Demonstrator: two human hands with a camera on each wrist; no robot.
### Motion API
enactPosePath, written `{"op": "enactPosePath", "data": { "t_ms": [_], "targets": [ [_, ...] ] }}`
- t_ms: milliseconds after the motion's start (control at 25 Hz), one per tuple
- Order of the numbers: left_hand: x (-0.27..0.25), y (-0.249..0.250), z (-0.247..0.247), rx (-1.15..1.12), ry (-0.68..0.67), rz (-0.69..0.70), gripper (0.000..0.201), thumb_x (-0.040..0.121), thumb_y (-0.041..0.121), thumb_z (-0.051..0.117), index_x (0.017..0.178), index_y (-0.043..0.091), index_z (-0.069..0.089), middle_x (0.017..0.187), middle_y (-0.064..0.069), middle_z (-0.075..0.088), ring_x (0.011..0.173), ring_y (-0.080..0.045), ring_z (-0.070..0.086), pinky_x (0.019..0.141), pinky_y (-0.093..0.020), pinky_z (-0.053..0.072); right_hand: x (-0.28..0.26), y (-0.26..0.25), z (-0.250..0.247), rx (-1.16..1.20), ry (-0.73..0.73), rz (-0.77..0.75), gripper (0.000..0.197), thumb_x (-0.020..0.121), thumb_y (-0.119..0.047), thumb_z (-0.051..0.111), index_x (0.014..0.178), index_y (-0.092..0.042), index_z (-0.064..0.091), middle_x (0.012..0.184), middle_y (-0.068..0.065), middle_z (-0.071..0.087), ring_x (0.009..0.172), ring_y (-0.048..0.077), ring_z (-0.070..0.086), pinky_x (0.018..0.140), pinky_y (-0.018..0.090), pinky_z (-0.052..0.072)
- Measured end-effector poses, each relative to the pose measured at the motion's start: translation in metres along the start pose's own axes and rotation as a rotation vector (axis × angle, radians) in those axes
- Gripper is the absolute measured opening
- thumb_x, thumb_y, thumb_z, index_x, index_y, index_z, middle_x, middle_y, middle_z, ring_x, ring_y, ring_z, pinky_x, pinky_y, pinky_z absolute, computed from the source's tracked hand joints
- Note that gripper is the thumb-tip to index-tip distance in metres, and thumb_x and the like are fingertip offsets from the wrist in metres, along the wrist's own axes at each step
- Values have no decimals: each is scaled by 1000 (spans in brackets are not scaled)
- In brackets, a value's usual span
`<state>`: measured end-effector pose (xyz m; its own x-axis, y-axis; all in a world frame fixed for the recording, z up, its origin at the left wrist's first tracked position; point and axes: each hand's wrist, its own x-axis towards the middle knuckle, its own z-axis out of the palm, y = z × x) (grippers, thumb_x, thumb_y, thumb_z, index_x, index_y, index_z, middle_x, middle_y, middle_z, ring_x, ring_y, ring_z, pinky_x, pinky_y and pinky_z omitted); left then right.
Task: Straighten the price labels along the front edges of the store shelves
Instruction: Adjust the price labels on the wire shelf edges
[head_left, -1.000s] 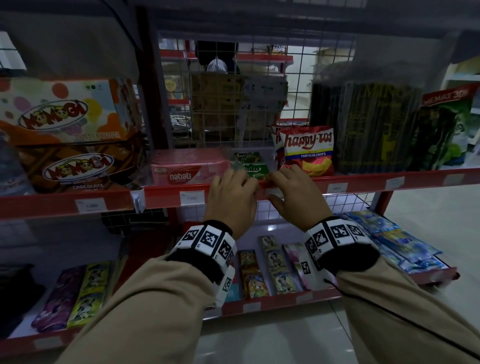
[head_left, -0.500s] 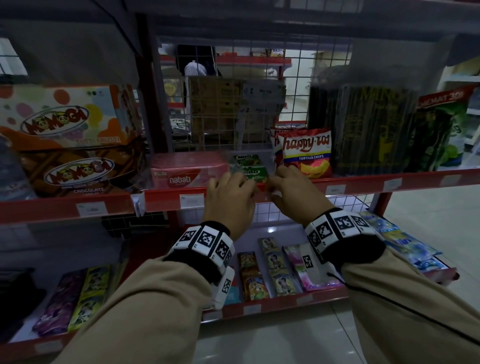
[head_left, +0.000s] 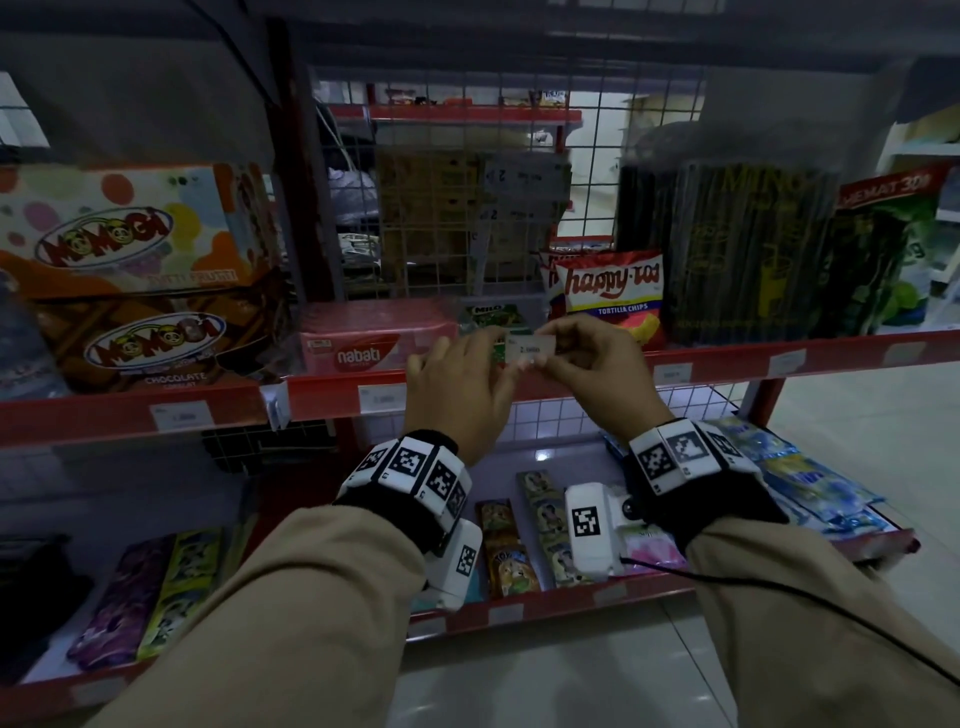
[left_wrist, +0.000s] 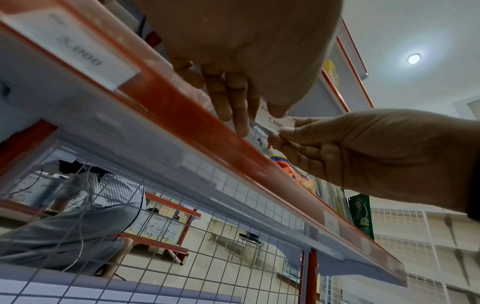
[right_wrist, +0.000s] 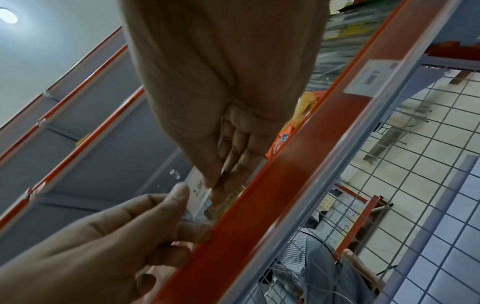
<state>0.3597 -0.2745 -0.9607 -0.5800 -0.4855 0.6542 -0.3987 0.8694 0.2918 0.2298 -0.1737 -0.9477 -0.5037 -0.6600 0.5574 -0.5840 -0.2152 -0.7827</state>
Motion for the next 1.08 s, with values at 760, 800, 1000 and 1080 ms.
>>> {"op": "enactPosePath", "data": {
  "t_ms": [760,800,1000,1080],
  "targets": [
    [1,1,0,170,-61,67,15,91,31,53,104,25,59,103,3,55,99,-24,46,81,-36,28,5,3,-8,-708,-178,-177,13,85,-18,65,98,-17,68,96,7,60,93,25,50,80,38,42],
    [1,1,0,178,-62,66,15,91,31,52,103,25,59,103,3,54,99,-24,46,81,-36,27,5,3,-9,-735,-202,-179,16,84,-18,66,100,-17,67,98,7,59,94,25,49,81,39,42],
    [1,1,1,236,-84,87,22,95,34,47,104,24,64,105,0,53,100,-24,44,83,-37,27,9,3,-12,-872,-292,-197,18,86,-15,64,103,-14,68,101,10,57,94,28,46,77,33,36],
    [2,1,0,249,-100,82,25,96,36,45,106,23,64,106,0,53,101,-25,44,84,-38,28,9,2,-12,-859,-300,-189,16,87,-16,64,102,-15,68,101,7,56,94,26,45,75,28,31]
  ]
}}
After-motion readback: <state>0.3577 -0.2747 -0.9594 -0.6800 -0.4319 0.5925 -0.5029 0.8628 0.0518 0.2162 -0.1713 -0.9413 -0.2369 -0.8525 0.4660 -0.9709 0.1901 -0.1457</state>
